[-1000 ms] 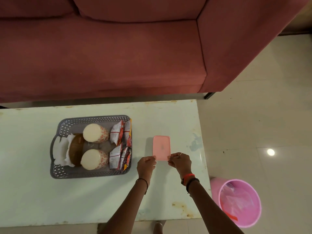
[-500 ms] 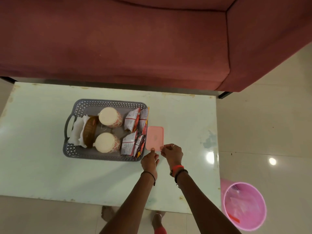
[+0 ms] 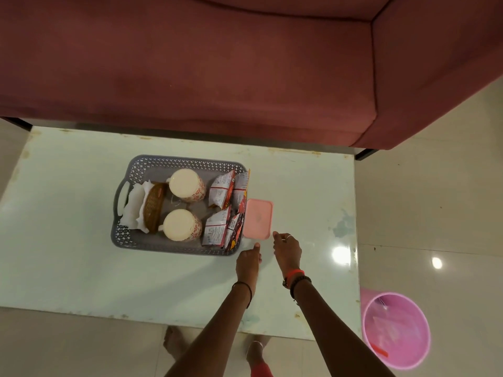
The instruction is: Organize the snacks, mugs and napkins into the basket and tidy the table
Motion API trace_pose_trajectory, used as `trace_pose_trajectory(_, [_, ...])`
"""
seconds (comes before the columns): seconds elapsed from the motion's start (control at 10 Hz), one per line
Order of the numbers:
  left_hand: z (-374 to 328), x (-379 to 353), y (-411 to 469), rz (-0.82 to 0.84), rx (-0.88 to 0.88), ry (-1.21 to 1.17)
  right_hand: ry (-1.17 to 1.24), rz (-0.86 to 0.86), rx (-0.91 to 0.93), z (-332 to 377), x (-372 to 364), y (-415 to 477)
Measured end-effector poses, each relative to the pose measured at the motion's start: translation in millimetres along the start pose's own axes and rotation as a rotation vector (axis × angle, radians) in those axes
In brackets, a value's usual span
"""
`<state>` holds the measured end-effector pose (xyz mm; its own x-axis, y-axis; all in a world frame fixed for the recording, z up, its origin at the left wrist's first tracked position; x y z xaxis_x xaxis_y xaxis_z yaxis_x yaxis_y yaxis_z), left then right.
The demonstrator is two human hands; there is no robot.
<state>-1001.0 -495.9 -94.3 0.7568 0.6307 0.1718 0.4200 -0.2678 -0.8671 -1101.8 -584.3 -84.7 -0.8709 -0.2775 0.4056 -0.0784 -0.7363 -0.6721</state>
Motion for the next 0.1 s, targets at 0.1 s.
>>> trace_pose_trajectory(0.1, [7.1, 10.6, -5.9, -0.031, -0.096, 0.133, -0.086, -0.032, 0.025, -7.9, 3.7, -11.3])
Point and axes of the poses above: each hand's wrist, its own y-axis towards the middle knuckle, its own x-axis out of the back of the hand, z = x × y, the point moved 7 cm from there along y, towards the middle knuckle, and after that the axes turned 3 degrees about x, right-handed, at the moved point
